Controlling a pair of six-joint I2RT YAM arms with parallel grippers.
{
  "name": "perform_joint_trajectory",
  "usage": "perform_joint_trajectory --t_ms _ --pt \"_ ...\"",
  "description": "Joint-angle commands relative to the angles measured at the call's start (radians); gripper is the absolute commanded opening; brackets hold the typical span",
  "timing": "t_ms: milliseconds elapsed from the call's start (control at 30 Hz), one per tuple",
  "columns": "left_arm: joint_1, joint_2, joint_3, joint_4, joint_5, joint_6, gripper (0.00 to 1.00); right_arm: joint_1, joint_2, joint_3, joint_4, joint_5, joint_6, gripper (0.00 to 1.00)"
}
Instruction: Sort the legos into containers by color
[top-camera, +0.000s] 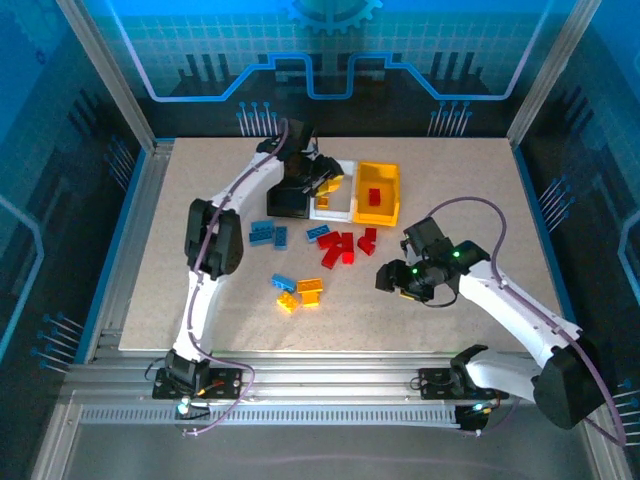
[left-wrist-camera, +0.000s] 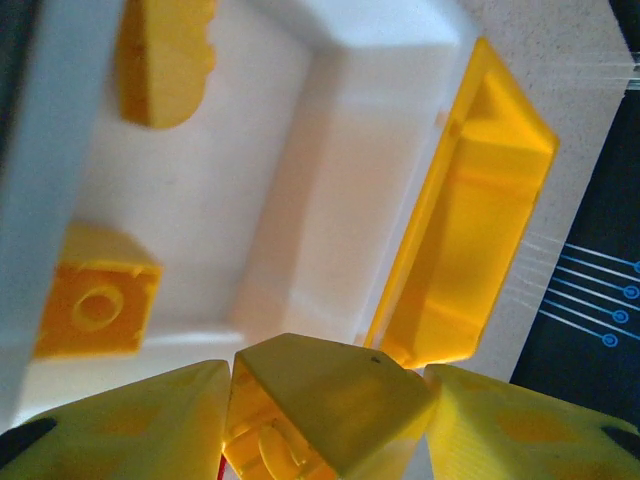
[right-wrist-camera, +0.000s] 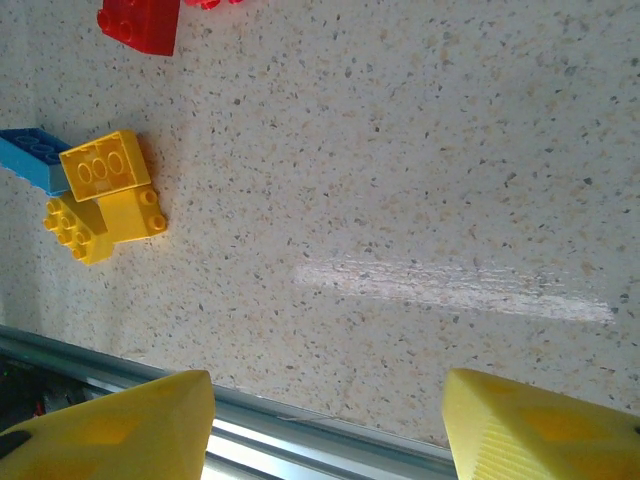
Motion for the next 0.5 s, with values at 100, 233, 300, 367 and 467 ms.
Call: perform_joint_trajectory --t_ms 100,233,300,367,467 --pt "-0.021 0.093 0.147 -0.04 -0.007 -0.065 0.58 -0.01 -0.028 0.004 -0.047 0.029 0.011 0.64" --pt "-0.024 0.09 0.141 -0.044 -0.005 -0.066 0.63 -0.012 -0.031 0.004 -0.051 0.033 0.011 0.64" --pt "-0.024 0.079 0.141 -0.051 -0.003 -0.059 0.64 -0.012 -0.03 0.005 -0.053 0.037 0.009 0.64" --pt "-0.024 0.058 0.134 -0.06 0.004 -0.044 0.65 -0.012 -0.025 0.011 -0.051 0.037 0.007 0.64" --pt "-0.032 -0.001 0.111 -0.084 0.007 0.01 0.66 -0.011 0.006 0.027 -0.039 0.02 -0.007 0.64"
